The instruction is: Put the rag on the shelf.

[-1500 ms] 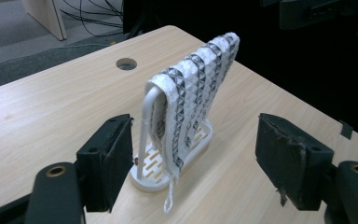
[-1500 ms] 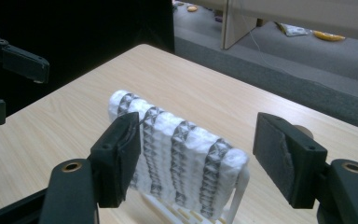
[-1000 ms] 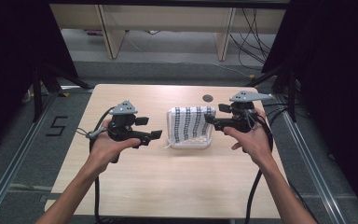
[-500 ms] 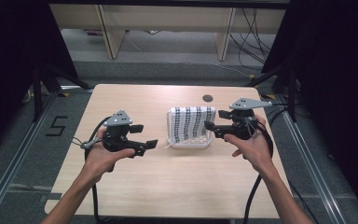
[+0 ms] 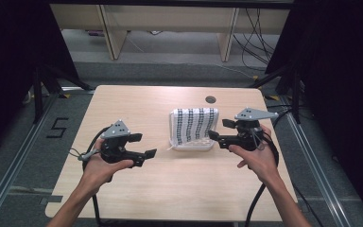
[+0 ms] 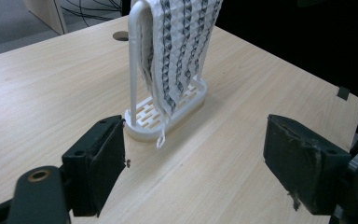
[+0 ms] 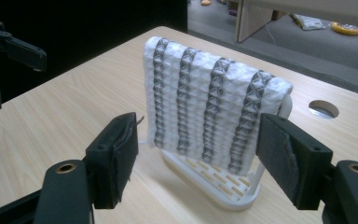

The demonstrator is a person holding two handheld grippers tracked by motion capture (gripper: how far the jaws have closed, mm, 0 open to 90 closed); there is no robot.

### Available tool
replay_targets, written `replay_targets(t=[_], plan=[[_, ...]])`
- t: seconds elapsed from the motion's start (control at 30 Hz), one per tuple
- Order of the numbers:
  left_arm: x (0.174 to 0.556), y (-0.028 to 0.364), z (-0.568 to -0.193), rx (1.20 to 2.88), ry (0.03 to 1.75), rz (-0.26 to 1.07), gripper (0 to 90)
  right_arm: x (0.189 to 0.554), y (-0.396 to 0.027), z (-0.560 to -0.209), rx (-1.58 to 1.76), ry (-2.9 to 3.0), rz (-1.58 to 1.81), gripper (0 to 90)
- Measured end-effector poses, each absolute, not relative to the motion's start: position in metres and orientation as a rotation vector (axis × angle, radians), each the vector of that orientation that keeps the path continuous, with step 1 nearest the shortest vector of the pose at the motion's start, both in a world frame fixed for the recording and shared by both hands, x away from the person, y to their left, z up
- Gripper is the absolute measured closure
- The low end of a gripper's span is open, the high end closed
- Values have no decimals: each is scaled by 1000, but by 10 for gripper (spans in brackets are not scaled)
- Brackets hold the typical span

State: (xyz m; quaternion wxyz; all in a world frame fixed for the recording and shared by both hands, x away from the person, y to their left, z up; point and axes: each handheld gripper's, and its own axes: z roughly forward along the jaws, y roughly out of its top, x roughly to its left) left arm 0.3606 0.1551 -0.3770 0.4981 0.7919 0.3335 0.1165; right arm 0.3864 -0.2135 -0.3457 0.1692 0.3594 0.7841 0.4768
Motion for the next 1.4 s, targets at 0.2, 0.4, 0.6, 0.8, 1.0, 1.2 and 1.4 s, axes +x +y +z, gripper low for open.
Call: replay_targets(t=[0.2, 0.4, 0.6, 0.8, 1.0, 1.2, 1.4], plan=[[355, 157, -385, 1920, 815, 276, 204, 382, -213, -353, 1045, 2235, 1366, 306], [351, 159, -395, 1916, 812, 266, 204, 378, -216, -362, 1041, 2246, 1354, 304], [344, 158, -403, 1930, 806, 275, 204, 372, -217, -367, 1058, 2258, 1367, 294], [337, 156, -409, 1941, 781, 280, 204, 368, -217, -372, 1027, 2250, 1346, 292], [332, 153, -415, 1939, 769, 272, 204, 363, -216, -375, 1046, 2273, 1330, 292], [327, 152, -418, 1944, 766, 274, 204, 358, -217, -381, 1055, 2275, 1335, 291], [320, 151, -425, 1961, 752, 272, 204, 351, -217, -387, 1064, 2282, 1351, 291]])
